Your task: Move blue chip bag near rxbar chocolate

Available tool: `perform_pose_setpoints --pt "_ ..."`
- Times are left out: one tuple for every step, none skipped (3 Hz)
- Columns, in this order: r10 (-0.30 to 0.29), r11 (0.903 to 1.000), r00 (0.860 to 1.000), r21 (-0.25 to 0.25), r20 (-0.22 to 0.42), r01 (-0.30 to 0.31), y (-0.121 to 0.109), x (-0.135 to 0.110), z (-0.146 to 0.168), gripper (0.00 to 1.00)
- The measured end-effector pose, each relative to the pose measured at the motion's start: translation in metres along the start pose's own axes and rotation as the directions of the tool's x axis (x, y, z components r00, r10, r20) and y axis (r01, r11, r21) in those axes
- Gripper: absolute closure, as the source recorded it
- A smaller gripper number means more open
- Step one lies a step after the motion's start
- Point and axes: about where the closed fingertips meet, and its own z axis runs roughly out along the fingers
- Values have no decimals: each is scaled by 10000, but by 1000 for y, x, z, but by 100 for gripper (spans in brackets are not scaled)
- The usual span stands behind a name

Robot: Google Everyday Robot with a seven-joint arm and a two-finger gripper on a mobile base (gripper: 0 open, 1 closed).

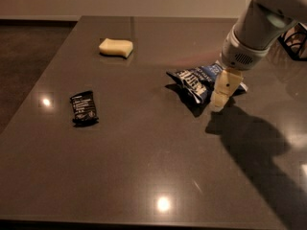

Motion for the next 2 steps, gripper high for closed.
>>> perform_pose_setpoints --pt "149 9999 9997 -38 178 -149 -8 -8 15 0" --pt "85 10000 9988 24 488 -86 -14 -20 29 0"
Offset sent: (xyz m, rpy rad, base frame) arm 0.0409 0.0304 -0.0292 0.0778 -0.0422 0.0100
